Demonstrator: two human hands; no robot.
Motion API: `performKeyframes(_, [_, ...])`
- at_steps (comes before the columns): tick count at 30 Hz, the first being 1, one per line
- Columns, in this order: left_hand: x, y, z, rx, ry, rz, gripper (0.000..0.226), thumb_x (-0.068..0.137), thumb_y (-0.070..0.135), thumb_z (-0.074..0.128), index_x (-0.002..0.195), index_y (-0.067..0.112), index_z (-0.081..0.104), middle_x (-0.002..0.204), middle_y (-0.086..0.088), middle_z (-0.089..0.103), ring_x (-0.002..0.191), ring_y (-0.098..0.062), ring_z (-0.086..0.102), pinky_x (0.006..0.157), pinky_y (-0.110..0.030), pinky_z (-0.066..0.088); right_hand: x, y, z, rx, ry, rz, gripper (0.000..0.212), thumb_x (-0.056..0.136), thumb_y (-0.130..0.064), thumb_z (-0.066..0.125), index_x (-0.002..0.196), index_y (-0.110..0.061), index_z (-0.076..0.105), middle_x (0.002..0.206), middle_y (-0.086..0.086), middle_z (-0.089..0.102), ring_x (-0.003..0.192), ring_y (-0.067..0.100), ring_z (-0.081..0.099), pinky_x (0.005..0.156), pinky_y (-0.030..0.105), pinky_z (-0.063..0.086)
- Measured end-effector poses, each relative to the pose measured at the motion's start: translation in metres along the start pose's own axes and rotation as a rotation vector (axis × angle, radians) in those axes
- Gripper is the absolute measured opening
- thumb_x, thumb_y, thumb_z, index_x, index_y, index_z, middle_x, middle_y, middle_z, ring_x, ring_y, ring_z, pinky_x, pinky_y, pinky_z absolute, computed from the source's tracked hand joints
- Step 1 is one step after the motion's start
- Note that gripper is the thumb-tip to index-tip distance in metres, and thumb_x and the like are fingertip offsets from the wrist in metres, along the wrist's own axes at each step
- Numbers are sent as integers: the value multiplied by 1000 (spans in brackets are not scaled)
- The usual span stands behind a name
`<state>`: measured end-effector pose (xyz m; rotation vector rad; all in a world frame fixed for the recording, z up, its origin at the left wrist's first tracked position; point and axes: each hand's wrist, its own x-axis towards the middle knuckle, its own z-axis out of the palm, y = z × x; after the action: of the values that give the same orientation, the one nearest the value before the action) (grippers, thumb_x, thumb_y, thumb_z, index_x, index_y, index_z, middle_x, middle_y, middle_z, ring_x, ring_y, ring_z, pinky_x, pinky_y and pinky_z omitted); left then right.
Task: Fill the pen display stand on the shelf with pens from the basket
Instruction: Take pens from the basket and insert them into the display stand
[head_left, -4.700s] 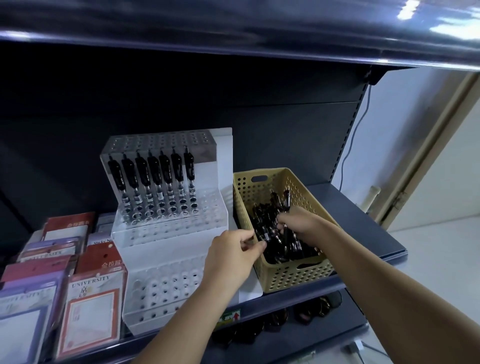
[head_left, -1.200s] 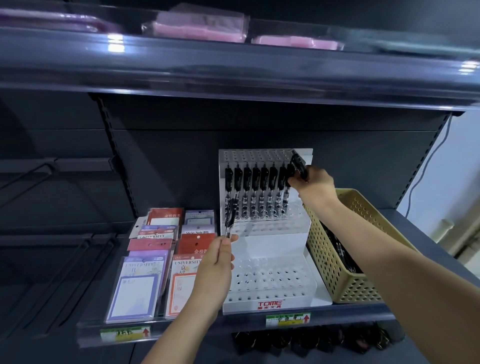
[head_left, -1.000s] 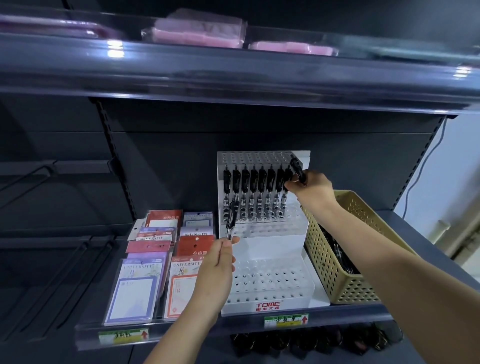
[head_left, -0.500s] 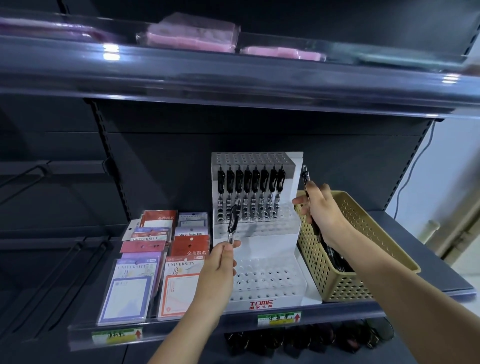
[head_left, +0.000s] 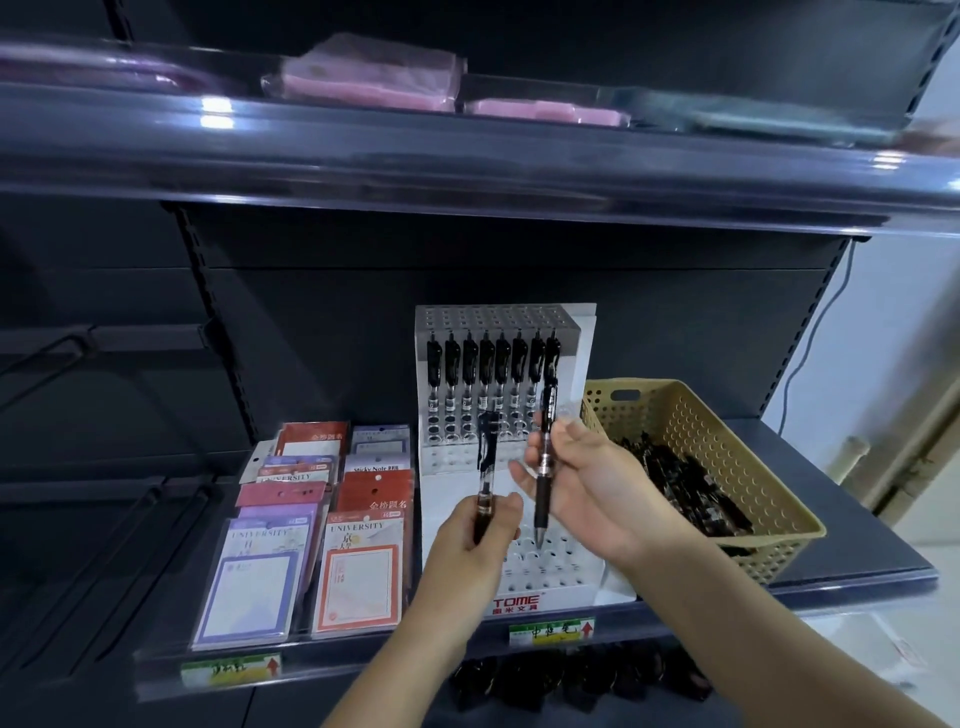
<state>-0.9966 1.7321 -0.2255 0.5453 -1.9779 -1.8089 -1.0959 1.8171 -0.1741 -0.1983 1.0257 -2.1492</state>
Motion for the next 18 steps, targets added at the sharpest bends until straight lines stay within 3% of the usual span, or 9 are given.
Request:
performKeyframes(2, [-2,1,2,-10,-29,-2,25,89,39,55,80,17,61,57,15,51,48,2,41,51,-11,34,-1,6,3,34,-15,-9,13,100,-5,35,97,-6,47,77,7,55,67,15,55,69,33,55])
performKeyframes(5, [-4,0,1,-5,-47,-1,27,87,33,60,80,8,65,65,-2,44,50,-6,35,48,-14,30,0,11,4,21,-20,-24,14,100,-7,35,99,-7,49,79,5,58,69,14,58,64,30,53])
performKeyframes(9, [-4,-1,-3,-33,-23,-20,17,85,26,65,75,14,61,59,8,48,50,-2,40,49,-11,33,1,13,-2,-203,17,-50,18,98,-13,46,110,-4,55,95,8,62,89,19,59,88,37,51])
performKeyframes(11, [-2,-2,-7,-43,-5,-43,16,83,26,68,76,16,58,54,15,48,49,-1,42,53,-14,36,-1,10,-4,-395,84,-93,17,94,-12,54,110,-9,59,102,6,63,94,17,60,92,36,50])
performKeyframes(15, [0,-6,-11,-12,5,-61,18,82,27,69,73,20,55,47,19,48,47,3,44,59,-21,34,-4,3,-5,-625,167,-191,15,88,-12,63,102,-11,63,91,5,66,78,13,60,69,24,51])
performKeyframes(18, [2,-7,-10,-9,20,-68,19,81,27,71,74,19,54,54,16,49,53,-1,48,62,-22,36,-5,-5,-3,-734,186,-228,11,85,-13,67,94,-6,67,82,7,68,66,10,60,61,21,51])
